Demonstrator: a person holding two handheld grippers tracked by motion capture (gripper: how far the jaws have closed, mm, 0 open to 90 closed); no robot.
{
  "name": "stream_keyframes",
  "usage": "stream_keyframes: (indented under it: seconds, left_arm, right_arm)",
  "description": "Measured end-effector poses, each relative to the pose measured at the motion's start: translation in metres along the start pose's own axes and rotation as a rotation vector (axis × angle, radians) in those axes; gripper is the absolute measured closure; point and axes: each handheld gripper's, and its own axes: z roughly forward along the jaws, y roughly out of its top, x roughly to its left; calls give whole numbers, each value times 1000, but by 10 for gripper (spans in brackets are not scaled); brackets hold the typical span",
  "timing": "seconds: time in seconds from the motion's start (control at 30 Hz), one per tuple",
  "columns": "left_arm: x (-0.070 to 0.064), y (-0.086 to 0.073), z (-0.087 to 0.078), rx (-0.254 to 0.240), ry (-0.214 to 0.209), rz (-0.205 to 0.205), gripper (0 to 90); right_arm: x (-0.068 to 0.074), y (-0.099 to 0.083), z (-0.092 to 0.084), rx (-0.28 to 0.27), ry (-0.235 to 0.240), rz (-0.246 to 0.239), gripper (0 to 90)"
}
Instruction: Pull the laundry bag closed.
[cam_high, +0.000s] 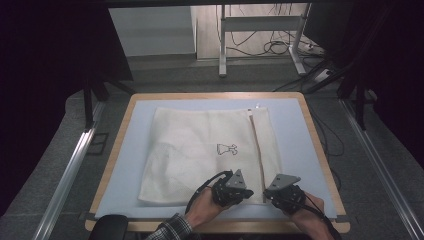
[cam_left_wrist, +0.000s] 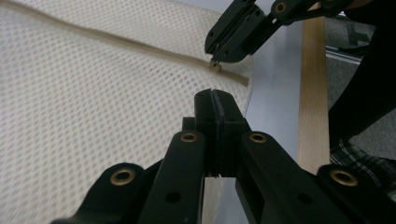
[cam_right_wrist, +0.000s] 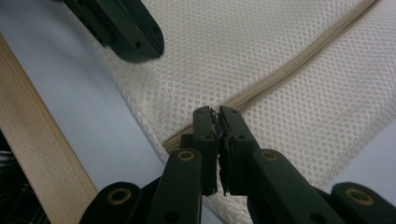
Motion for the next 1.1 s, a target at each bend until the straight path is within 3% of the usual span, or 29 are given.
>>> stream_keyframes:
  seconds: [0.1, 0.47, 0.63, 0.8, 0.97, 1.1]
  left_arm:
    - [-3, 3, 7, 12, 2, 19, 895]
    - [-9, 5, 28, 46, -3, 25, 896]
    - [-4, 2, 29, 26, -45, -33, 896]
    - [-9, 0, 28, 32, -5, 33, 897]
    - [-10, 0, 28, 31, 3, 47, 898]
    - [-11, 0, 28, 28, 12, 58, 897]
  right_arm:
    - [0, 0, 0, 0, -1, 1, 845]
    - [0, 0, 0, -1, -1, -1, 847]
    - [1, 1, 1, -1, -3, -12, 848]
    - [0, 1, 1, -5, -11, -23, 852]
    - [0, 2, 1, -16, -31, -49, 855]
    - [-4, 2, 3, -22, -26, -39, 854]
